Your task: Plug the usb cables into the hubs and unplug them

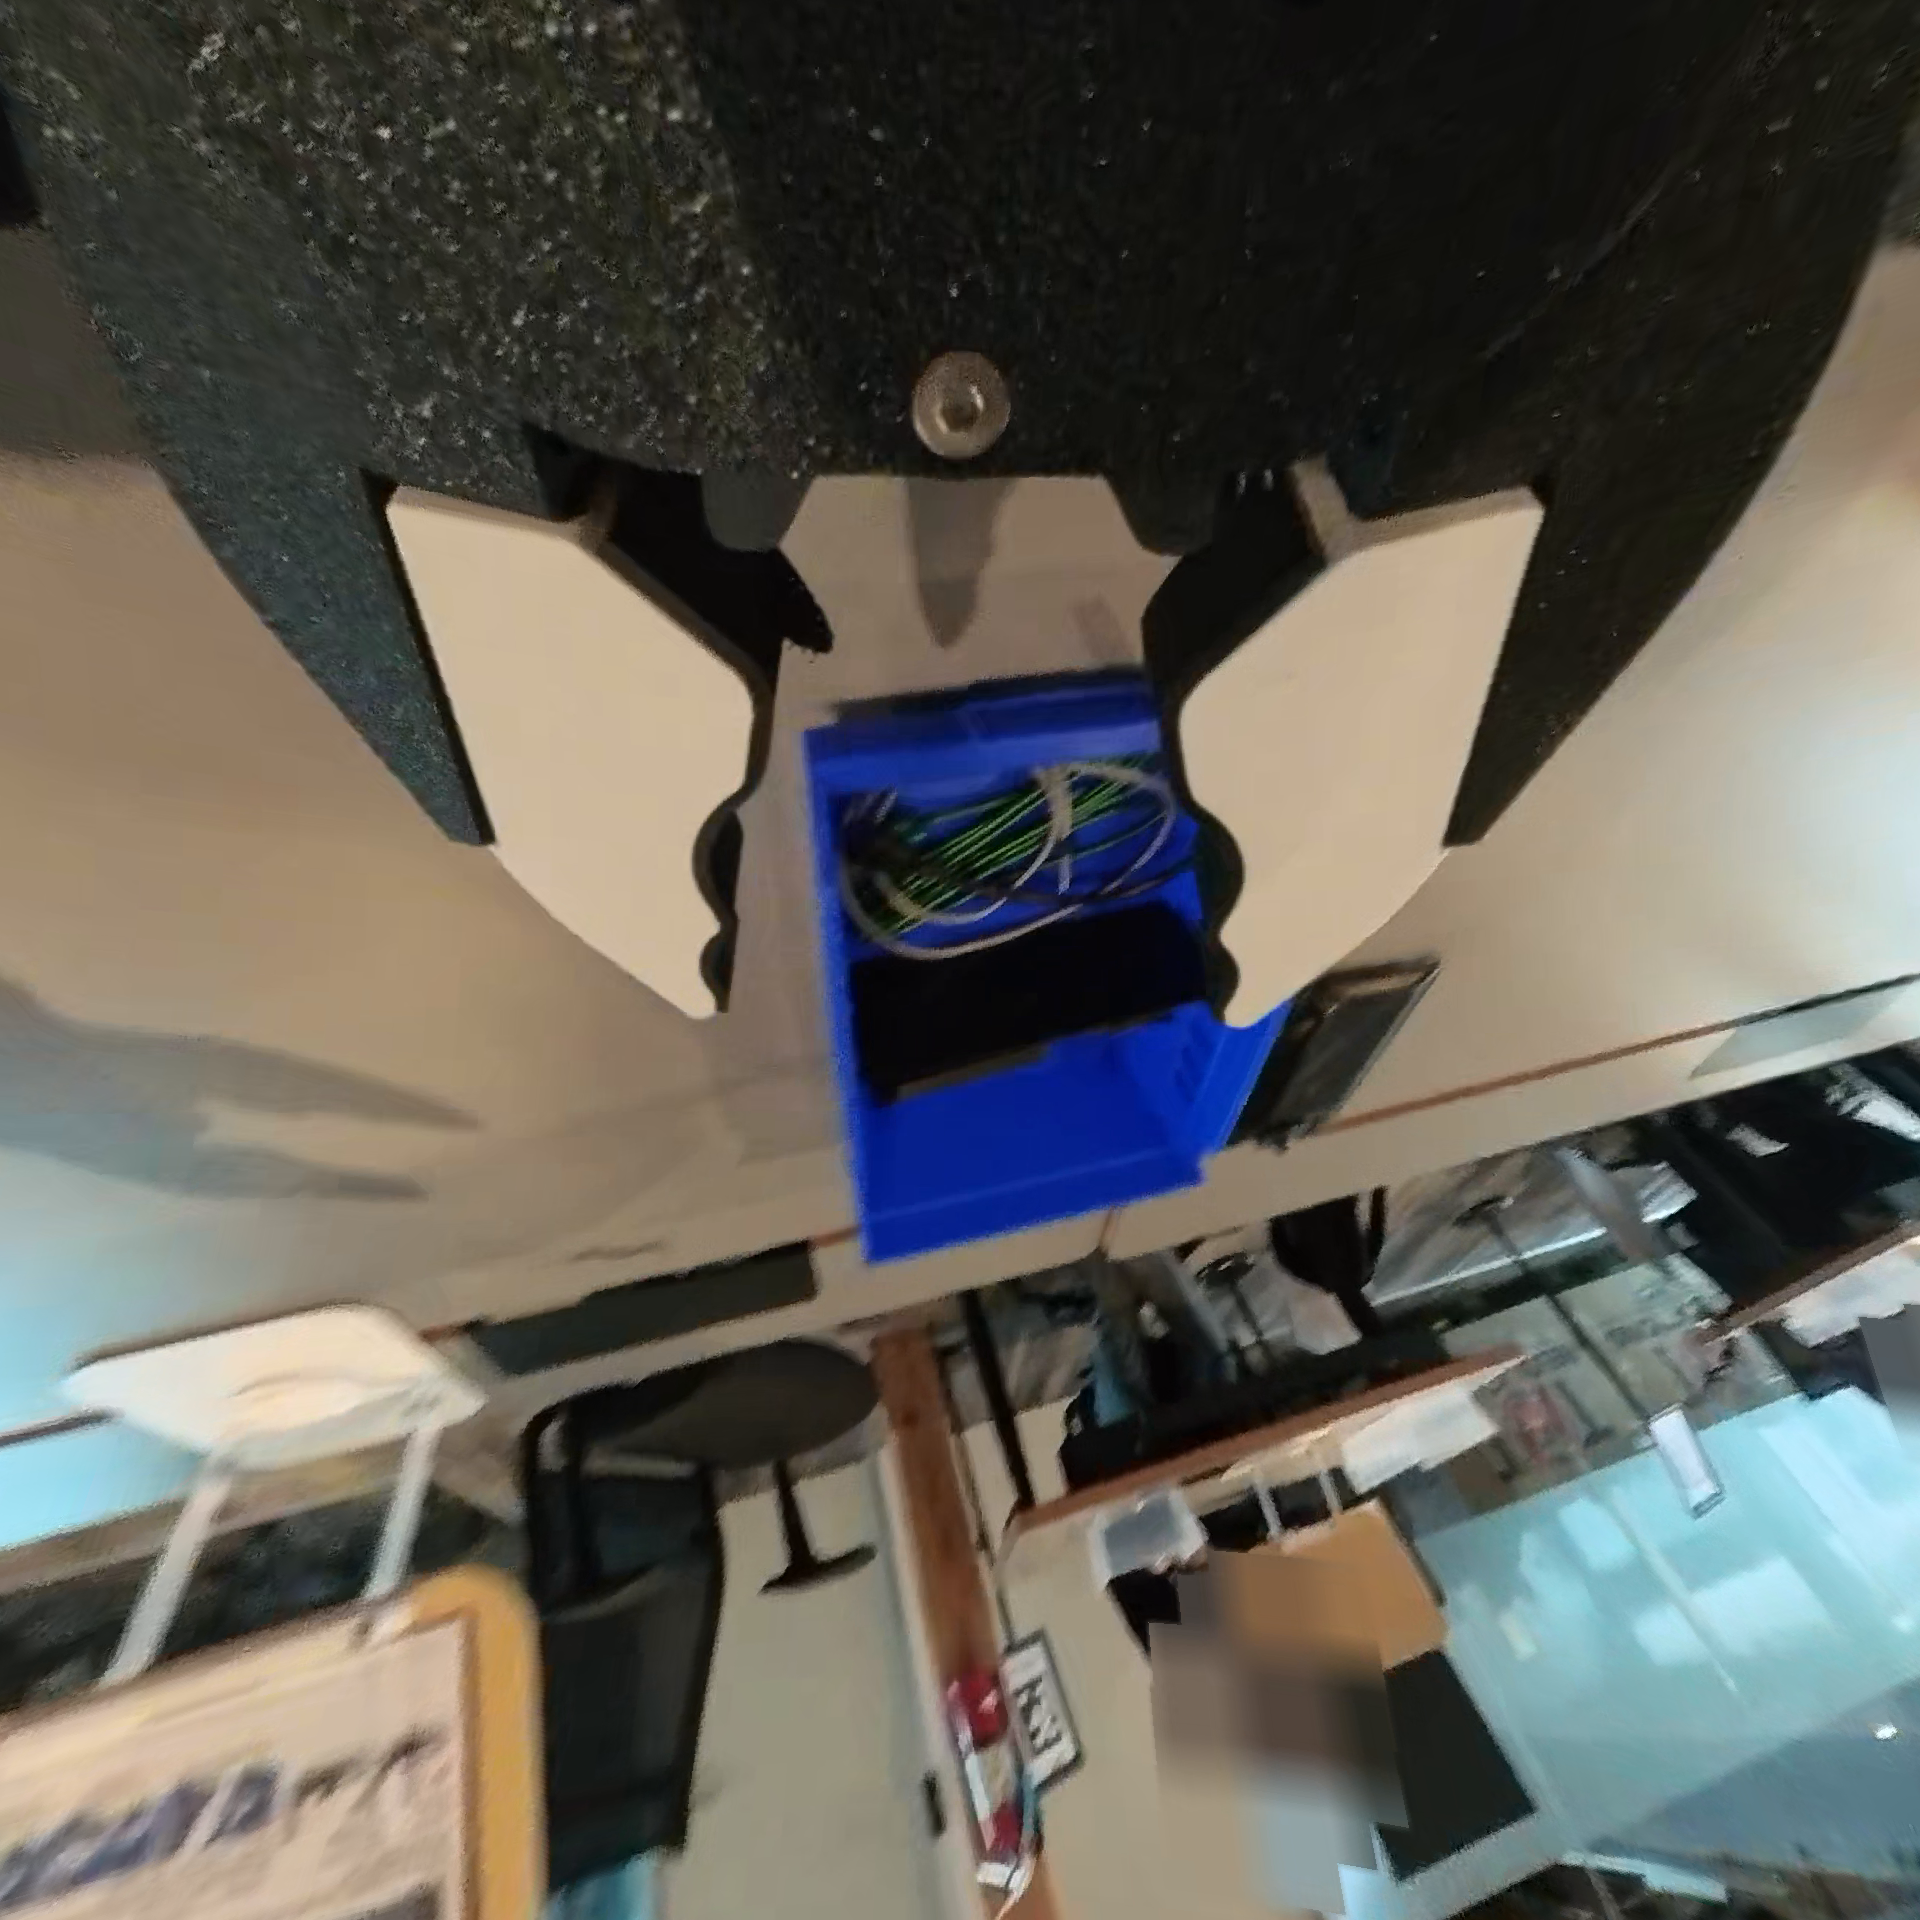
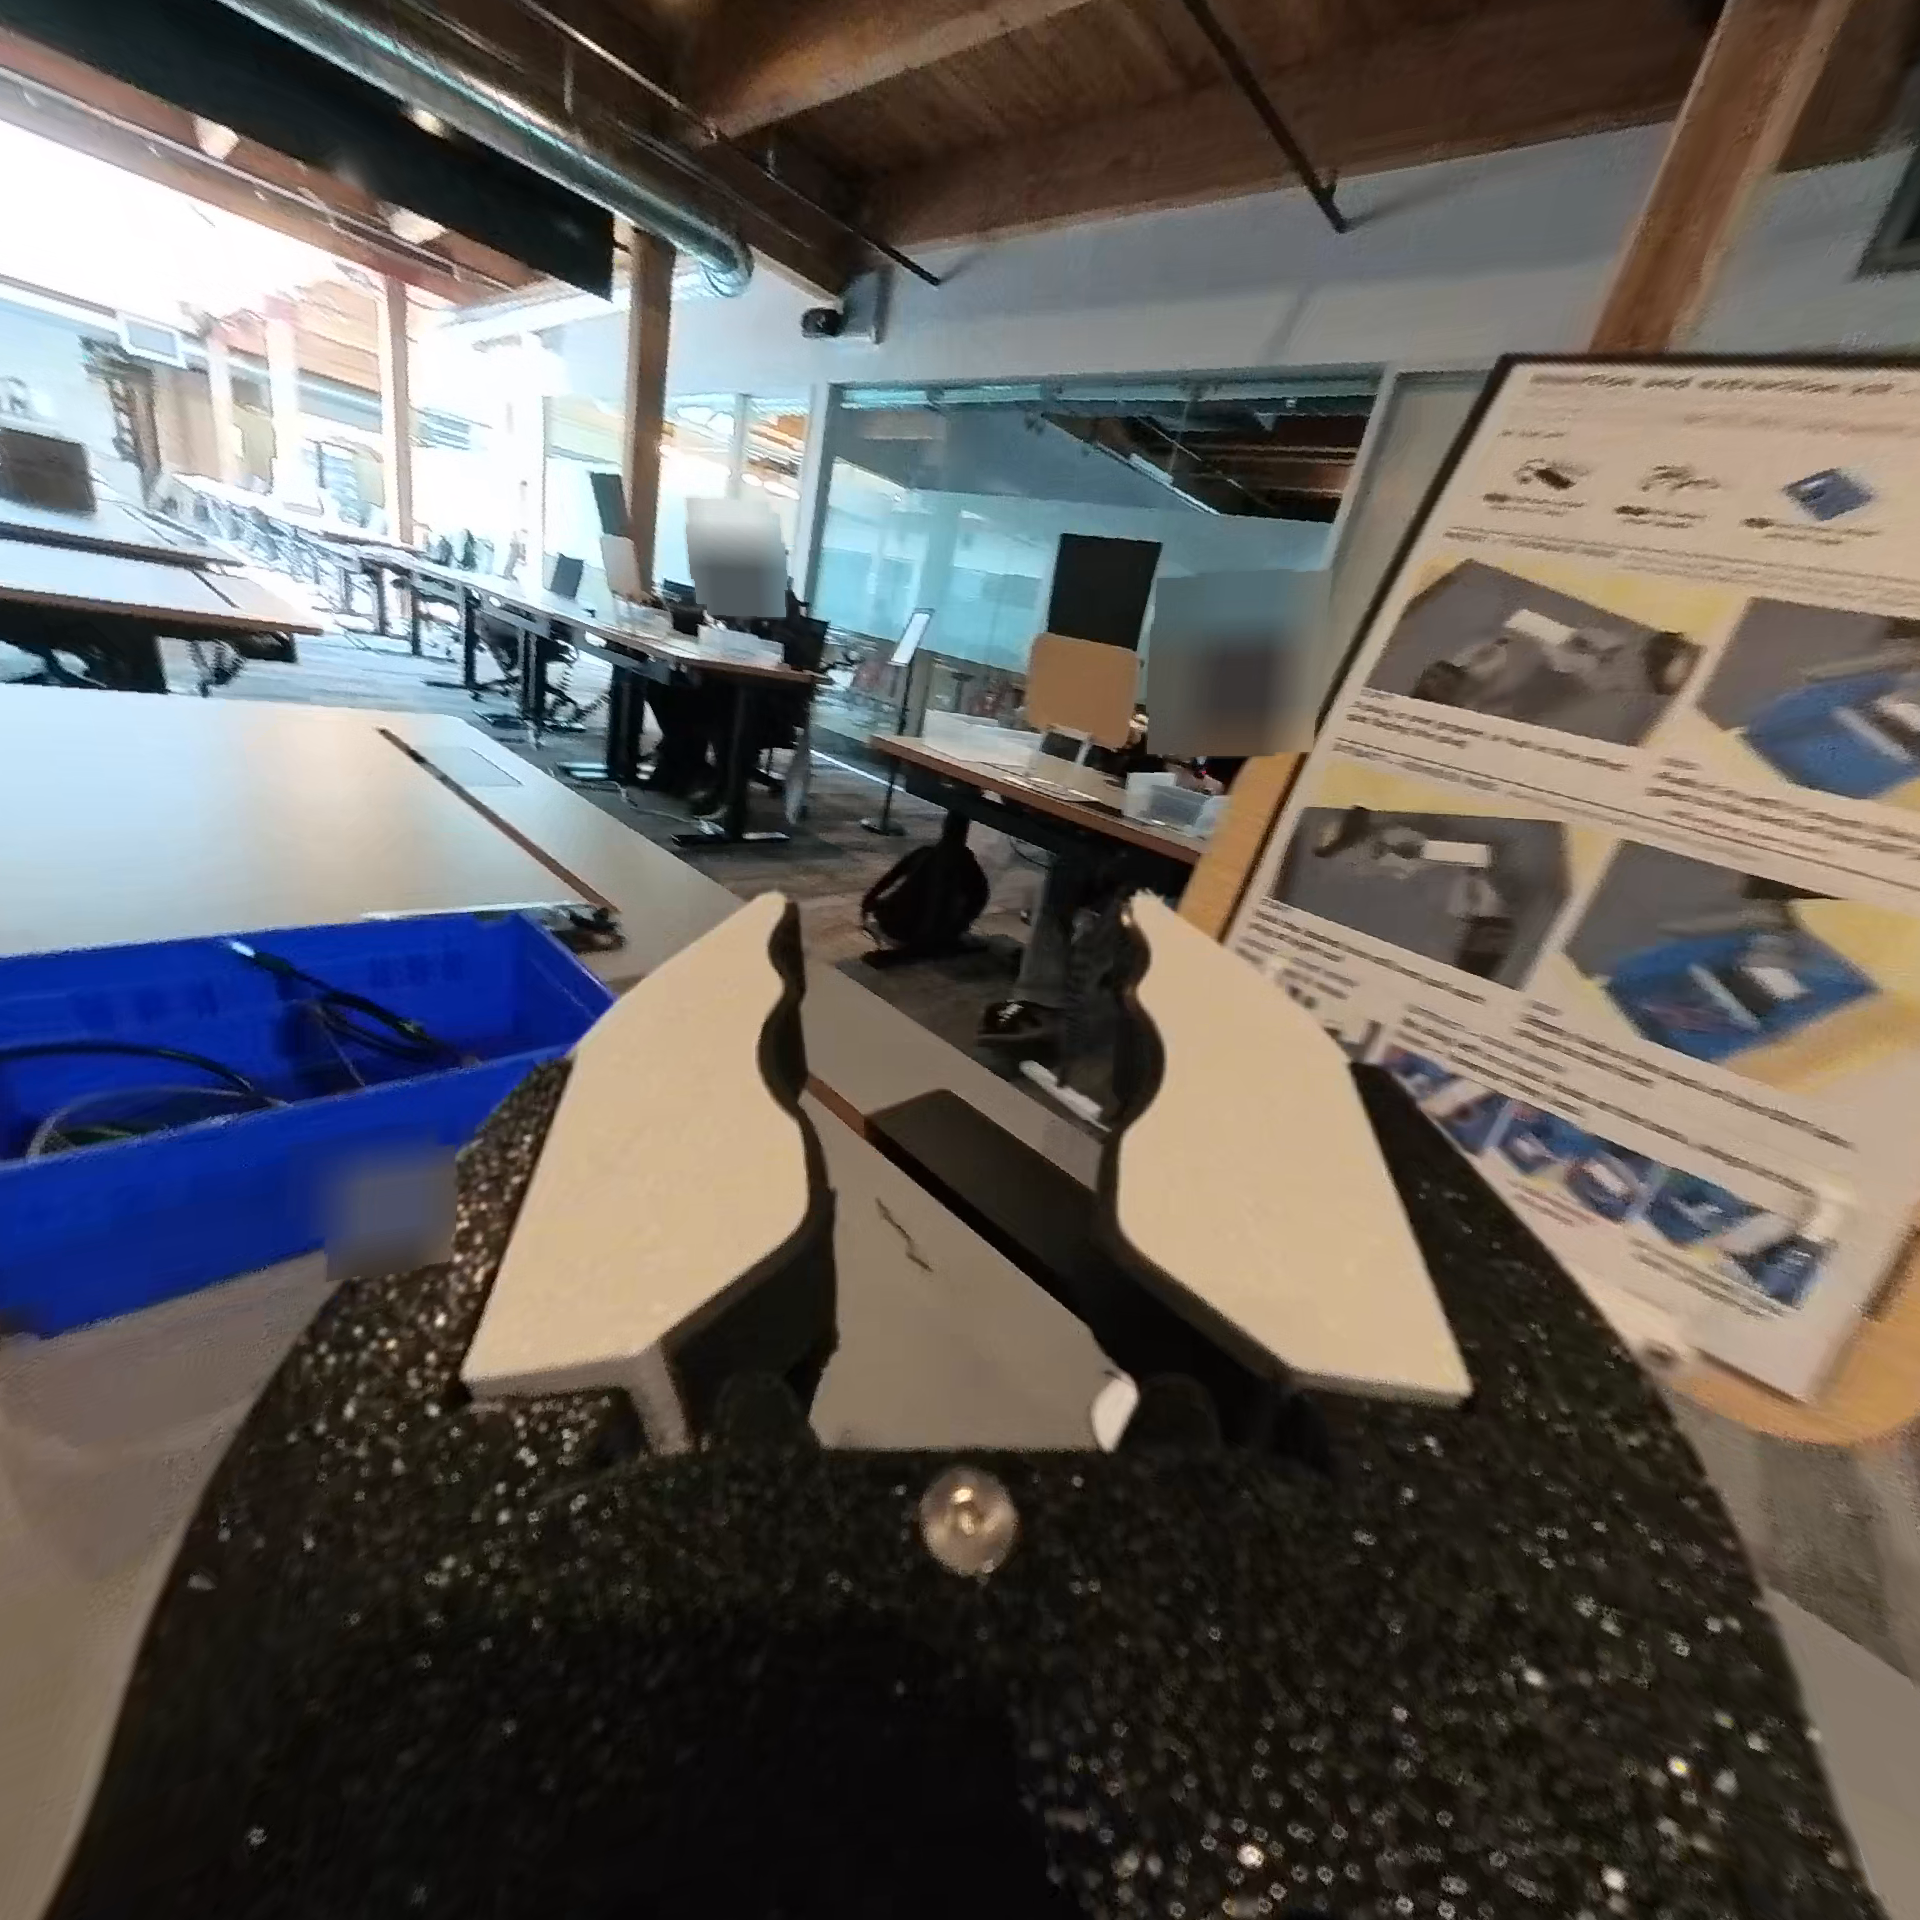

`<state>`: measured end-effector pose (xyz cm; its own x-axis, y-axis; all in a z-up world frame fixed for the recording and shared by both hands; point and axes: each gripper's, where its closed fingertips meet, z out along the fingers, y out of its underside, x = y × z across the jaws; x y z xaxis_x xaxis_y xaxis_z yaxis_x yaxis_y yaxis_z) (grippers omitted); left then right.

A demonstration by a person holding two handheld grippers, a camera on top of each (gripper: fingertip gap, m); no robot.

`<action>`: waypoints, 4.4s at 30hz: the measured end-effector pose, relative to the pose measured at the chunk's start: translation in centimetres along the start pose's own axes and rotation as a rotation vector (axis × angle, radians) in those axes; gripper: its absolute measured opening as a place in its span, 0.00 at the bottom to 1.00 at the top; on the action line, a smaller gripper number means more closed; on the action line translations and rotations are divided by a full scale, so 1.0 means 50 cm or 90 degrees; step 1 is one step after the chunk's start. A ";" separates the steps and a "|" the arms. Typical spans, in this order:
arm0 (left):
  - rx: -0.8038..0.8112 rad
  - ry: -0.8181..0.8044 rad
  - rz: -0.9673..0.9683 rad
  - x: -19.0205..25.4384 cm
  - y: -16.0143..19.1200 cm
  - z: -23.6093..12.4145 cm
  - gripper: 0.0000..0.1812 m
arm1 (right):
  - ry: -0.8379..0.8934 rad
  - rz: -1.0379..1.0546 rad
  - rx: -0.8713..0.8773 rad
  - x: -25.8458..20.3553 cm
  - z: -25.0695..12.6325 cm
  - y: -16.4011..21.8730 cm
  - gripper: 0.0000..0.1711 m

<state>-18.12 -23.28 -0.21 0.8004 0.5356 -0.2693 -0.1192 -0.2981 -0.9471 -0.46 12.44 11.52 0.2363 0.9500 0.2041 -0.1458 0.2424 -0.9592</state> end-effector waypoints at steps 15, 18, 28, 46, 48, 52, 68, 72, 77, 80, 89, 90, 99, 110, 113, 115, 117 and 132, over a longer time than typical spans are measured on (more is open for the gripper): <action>0.172 0.116 -0.040 0.177 -0.155 0.024 0.80 | 0.007 -0.078 -0.018 0.077 -0.052 0.065 0.59; 0.180 0.114 -0.033 0.188 -0.162 0.029 0.80 | -0.009 -0.089 -0.034 0.068 -0.029 0.082 0.60; 0.248 0.066 -0.071 0.145 -0.185 0.018 0.74 | -0.004 -0.083 -0.006 0.063 -0.001 0.084 0.56; 0.326 0.080 -0.034 0.158 -0.222 -0.033 0.18 | 0.011 -0.024 0.020 0.065 -0.003 0.068 0.24; 0.321 0.084 -0.032 0.162 -0.219 -0.032 0.14 | 0.001 -0.011 0.013 0.061 -0.004 0.071 0.20; 0.311 0.097 -0.015 0.172 -0.211 -0.031 0.00 | -0.023 0.023 -0.008 0.053 -0.004 0.079 0.12; 0.262 0.170 -0.044 0.198 -0.189 -0.017 0.00 | -0.048 0.020 -0.042 0.029 0.006 0.092 0.00; 0.264 0.184 -0.049 0.200 -0.190 -0.019 0.00 | -0.046 0.015 -0.047 0.027 0.007 0.094 0.00; 0.256 0.188 -0.042 0.204 -0.183 -0.015 0.00 | -0.079 0.061 -0.006 0.021 0.001 0.076 0.01; 0.248 0.195 -0.042 0.207 -0.175 -0.008 0.00 | -0.085 0.072 -0.003 0.024 -0.001 0.077 0.01; 0.245 0.206 -0.048 0.202 -0.167 -0.013 0.00 | -0.091 0.065 0.000 0.017 0.006 0.077 0.06; 0.246 0.205 -0.047 0.201 -0.167 -0.013 0.00 | -0.094 0.063 -0.001 0.015 0.007 0.077 0.06; 0.250 0.197 -0.052 0.192 -0.165 -0.017 0.01 | -0.112 0.058 -0.026 -0.001 0.019 0.088 0.05; 0.254 0.193 -0.059 0.188 -0.166 -0.017 0.03 | -0.114 0.055 -0.026 -0.006 0.021 0.084 0.05; 0.256 0.194 -0.060 0.188 -0.167 -0.017 0.03 | -0.116 0.055 -0.027 -0.007 0.021 0.085 0.05; 0.256 0.193 -0.060 0.188 -0.168 -0.017 0.03 | -0.118 0.055 -0.030 -0.007 0.022 0.086 0.05; 0.258 0.194 -0.061 0.187 -0.169 -0.018 0.03 | -0.117 0.055 -0.032 -0.007 0.022 0.088 0.05; 0.258 0.182 -0.057 0.182 -0.168 -0.015 0.03 | -0.117 0.053 -0.021 -0.005 0.017 0.081 0.05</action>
<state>-9.40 -16.49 5.40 0.9401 0.2899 -0.1792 -0.2161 0.1003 -0.9712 -1.91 13.32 7.77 0.0452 0.9872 0.1531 -0.1249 0.1576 -0.9796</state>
